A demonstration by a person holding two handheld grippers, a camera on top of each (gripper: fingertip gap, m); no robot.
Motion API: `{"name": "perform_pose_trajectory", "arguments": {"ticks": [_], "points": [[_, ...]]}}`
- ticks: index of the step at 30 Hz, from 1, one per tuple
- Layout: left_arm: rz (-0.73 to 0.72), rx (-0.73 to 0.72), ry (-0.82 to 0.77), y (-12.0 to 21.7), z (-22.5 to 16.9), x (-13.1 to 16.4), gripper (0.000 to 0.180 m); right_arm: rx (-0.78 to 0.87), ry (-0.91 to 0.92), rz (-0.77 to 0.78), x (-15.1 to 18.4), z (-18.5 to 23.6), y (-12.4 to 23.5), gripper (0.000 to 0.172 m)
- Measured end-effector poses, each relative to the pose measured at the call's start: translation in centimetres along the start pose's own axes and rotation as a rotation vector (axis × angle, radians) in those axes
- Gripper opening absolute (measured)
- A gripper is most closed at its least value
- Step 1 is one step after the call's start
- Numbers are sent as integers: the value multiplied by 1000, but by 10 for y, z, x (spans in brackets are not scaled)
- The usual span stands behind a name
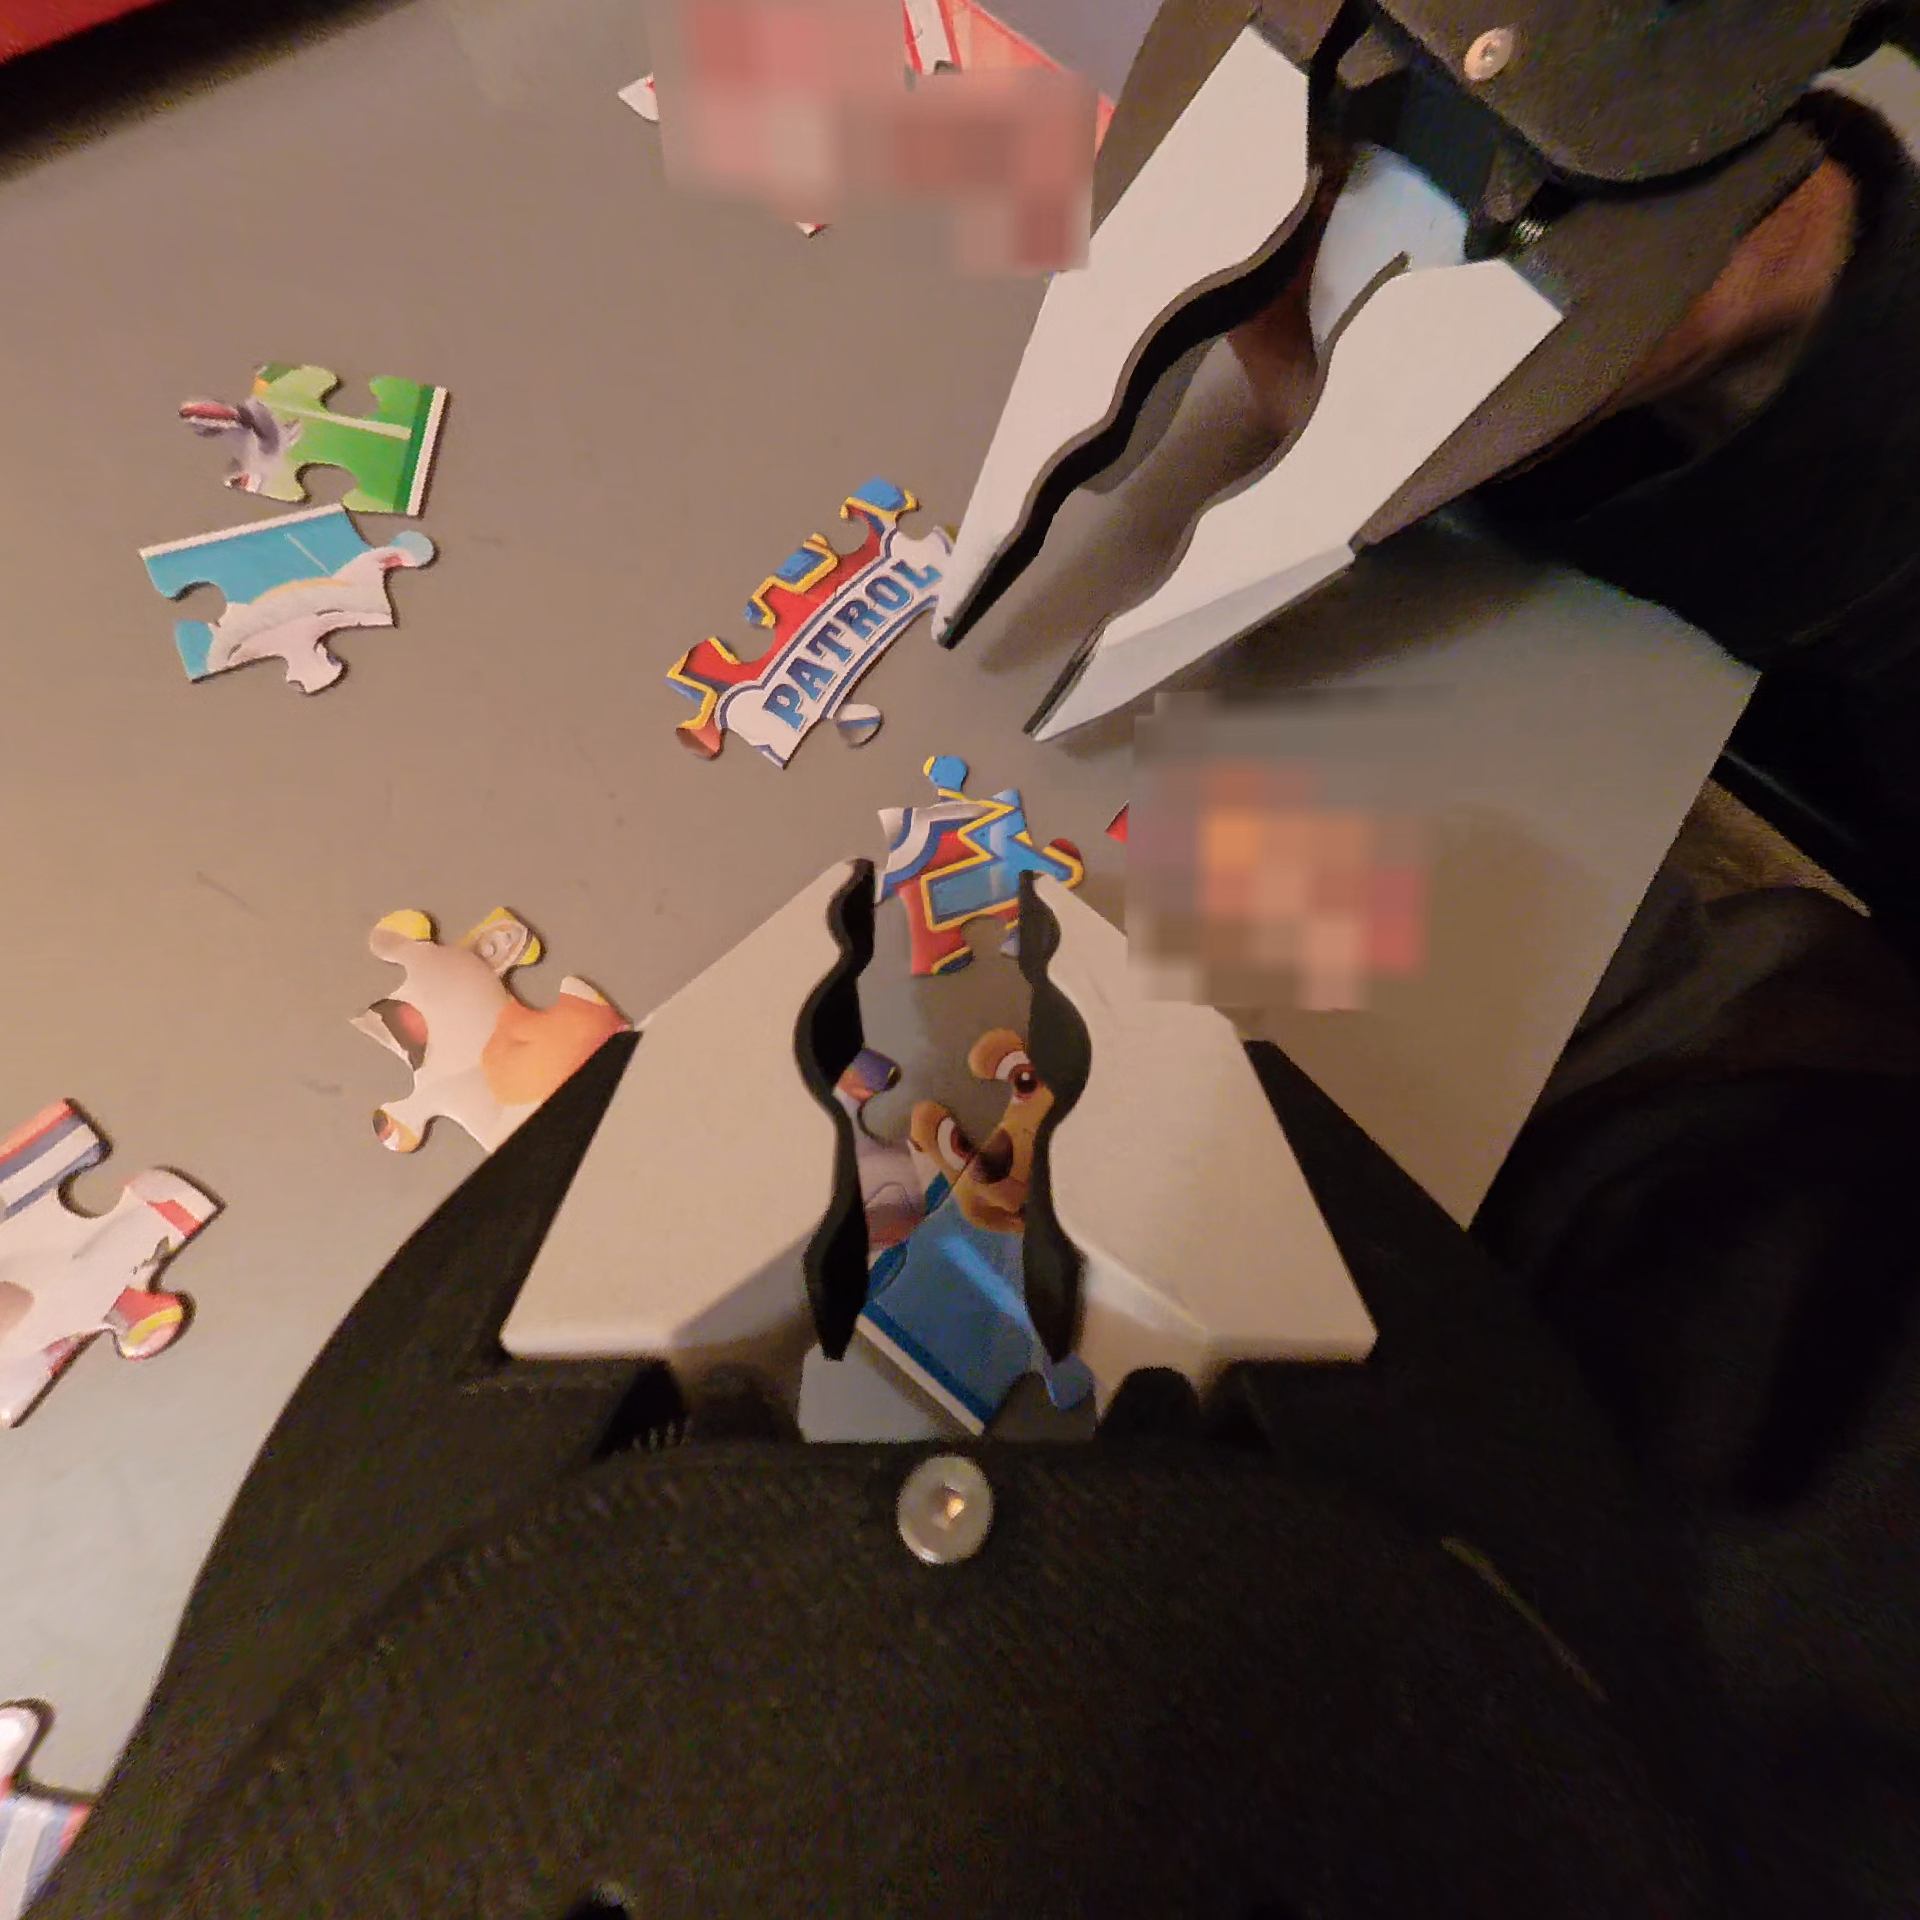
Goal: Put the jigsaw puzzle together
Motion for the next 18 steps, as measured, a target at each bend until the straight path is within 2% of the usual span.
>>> {"name": "perform_pose_trajectory", "arguments": {"ticks": [3, 5, 7, 11, 18], "points": [[56, -18, -20, -7, -6, 6, 47, -6, 3, 23, 1, 1, -4, 22], [84, -54, -59, -12, -12, 10, 50, -6, -3, 19, 1, 1, -3, 22], [90, -117, -101, -14, -15, 10, 50, -6, -12, 2, -1, 0, -2, 22], [92, -125, -90, -14, -18, 8, 28, -5, -24, -18, -1, 0, 1, 22], [92, -113, -71, -11, -8, 10, 27, 11, -19, -38, -4, 0, 5, 22]]}}
Point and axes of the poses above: each gripper's, where its closed fingertips meet, y back along the fingers, x out of its underside, z = x × y across the jaws, the point moved 5 cm from there along y, back along the fingers, and after that the axes turned 10 degrees about -x, right-handed, at the moved point
